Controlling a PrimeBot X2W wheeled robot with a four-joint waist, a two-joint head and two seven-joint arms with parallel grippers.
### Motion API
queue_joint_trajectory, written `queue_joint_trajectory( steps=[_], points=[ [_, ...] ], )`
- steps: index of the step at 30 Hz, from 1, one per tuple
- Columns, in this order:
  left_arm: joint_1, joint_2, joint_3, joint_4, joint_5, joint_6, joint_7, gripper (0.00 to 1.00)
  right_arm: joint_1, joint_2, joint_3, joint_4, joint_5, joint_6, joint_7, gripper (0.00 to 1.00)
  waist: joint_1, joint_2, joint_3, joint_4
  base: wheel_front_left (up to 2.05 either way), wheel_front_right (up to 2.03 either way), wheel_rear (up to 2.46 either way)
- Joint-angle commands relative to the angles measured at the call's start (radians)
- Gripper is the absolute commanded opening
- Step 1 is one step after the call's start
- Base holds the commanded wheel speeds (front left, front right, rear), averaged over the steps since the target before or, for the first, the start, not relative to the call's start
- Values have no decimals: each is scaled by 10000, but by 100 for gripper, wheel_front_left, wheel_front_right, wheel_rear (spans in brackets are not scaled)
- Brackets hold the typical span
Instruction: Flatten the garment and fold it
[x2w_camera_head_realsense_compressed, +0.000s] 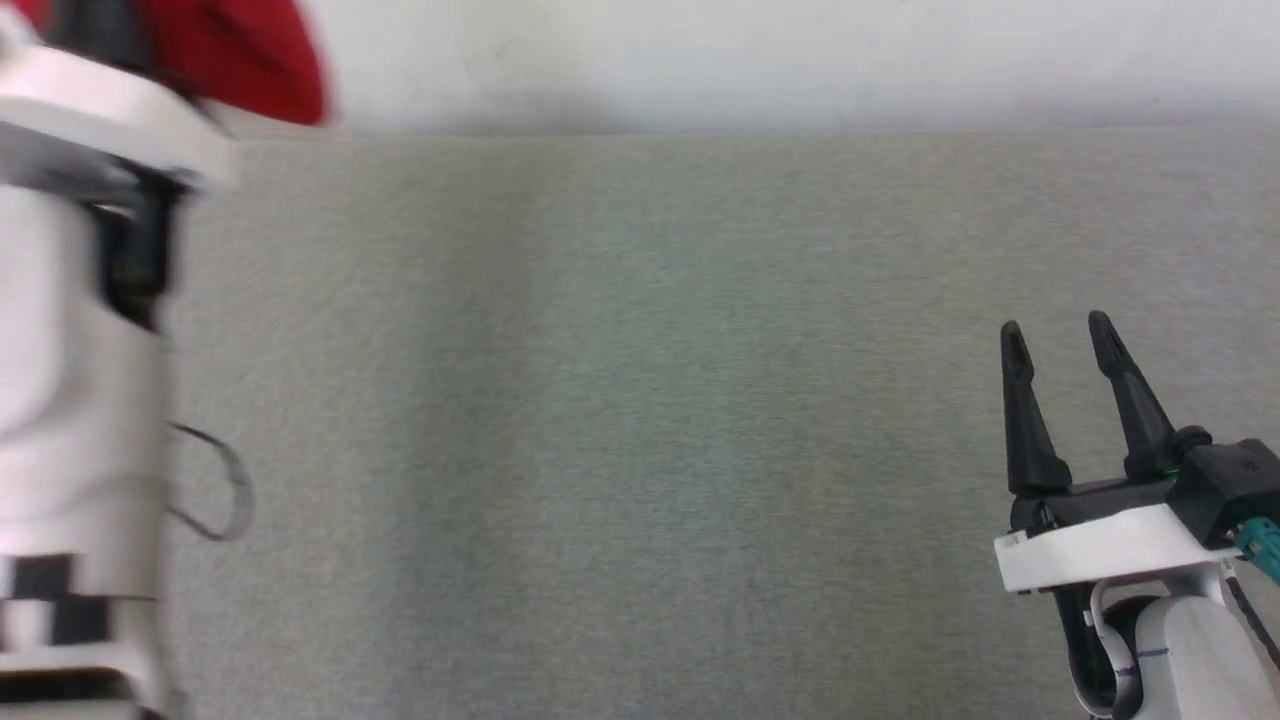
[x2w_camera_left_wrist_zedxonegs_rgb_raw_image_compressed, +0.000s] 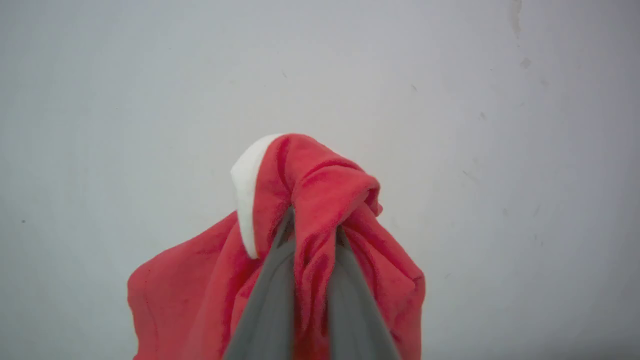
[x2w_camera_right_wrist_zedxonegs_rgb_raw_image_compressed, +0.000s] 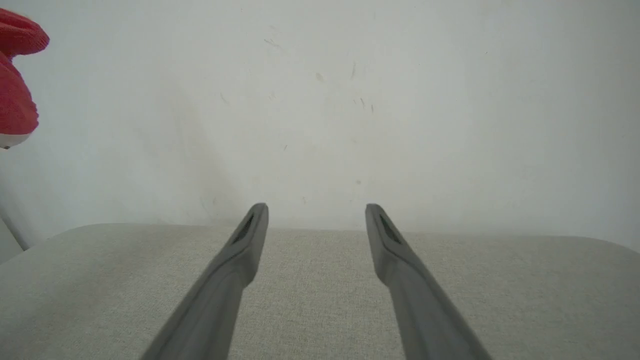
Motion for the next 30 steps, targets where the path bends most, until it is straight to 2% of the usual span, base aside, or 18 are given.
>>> queue_joint_trajectory(
  steps=[1, 7, 11, 15, 20, 21, 22, 25, 30],
  points=[
    [335, -388, -184, -105, 20, -19, -141, 0, 127, 11, -38, 10, 48, -7, -39, 100, 2, 0, -382, -595, 0, 0, 0],
    [1776, -1957, -1047, -337, -221, -90, -357, 0, 395, 11, -187, 71, 170, -7, 14, 100, 2, 0, -654, -1479, 0, 0, 0],
    [2834, -2769, -1683, -350, -406, -164, -261, 0, 574, 11, -365, 77, 245, -7, 47, 100, 2, 0, -614, -1862, 0, 0, 0],
    [4121, -3219, -2477, -305, -645, -223, -154, 0, 837, 11, -356, 156, 401, -7, 54, 100, 2, 0, -626, -1997, 0, 0, 0],
    [5678, -3387, -3257, -91, -856, 160, -322, 0, 1026, 11, -43, 248, 605, -7, 39, 100, 2, 0, -591, -1973, 0, 0, 0],
    [5910, -3397, -3434, -31, -855, 223, -355, 43, 1049, 11, 36, 274, 651, -7, 34, 100, 2, 0, -630, -1947, 0, 0, 0],
    [6106, -3405, -3571, -42, -891, 243, -441, 100, 1067, 11, 137, 287, 667, -7, 31, 100, 2, 0, -644, -1929, 0, 0, 0],
    [6486, -3416, -3773, -322, -906, 371, -866, 100, 1074, 11, 344, 311, 633, -7, 24, 100, 2, 0, -672, -1817, 0, 0, 0],
    [6902, -3384, -3729, -1481, -277, 658, -1219, 100, 1213, 11, 363, 307, 543, -7, 40, 100, 2, 0, -839, -1536, 0, 0, 0]
  ],
)
